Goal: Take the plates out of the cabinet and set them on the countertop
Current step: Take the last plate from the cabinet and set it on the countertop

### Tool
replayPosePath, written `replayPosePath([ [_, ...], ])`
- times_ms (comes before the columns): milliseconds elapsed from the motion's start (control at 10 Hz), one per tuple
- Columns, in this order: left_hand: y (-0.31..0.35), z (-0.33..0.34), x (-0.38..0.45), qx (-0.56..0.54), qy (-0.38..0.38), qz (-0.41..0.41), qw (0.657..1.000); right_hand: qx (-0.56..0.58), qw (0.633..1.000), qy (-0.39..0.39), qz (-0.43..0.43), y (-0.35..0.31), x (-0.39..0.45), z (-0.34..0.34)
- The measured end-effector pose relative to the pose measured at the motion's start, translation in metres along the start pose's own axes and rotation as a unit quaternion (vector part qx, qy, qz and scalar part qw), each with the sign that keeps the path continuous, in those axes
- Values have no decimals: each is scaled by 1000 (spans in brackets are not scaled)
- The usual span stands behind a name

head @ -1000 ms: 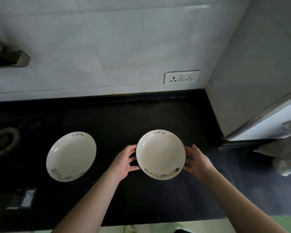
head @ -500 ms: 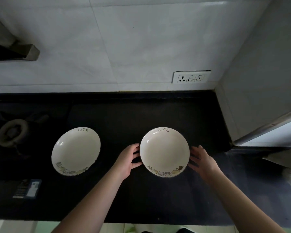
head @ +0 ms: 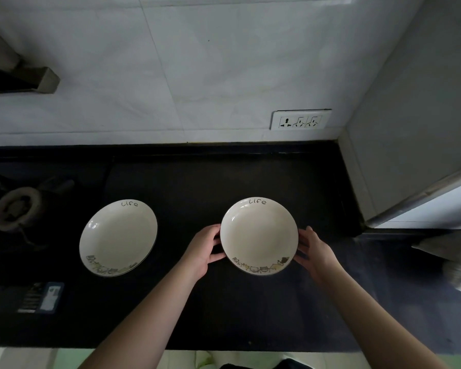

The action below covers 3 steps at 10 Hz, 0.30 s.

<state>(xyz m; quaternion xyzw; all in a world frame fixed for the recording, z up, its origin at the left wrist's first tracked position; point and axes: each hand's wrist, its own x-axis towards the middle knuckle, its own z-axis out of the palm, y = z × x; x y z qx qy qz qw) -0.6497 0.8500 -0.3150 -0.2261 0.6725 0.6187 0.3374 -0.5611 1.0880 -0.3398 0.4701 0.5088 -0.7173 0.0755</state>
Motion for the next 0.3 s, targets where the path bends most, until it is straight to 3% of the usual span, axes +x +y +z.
replayPosePath([
  [300, -3, -7, 1, 59, 15, 9, 998, 15, 1000, 4, -18, 7, -6, -3],
])
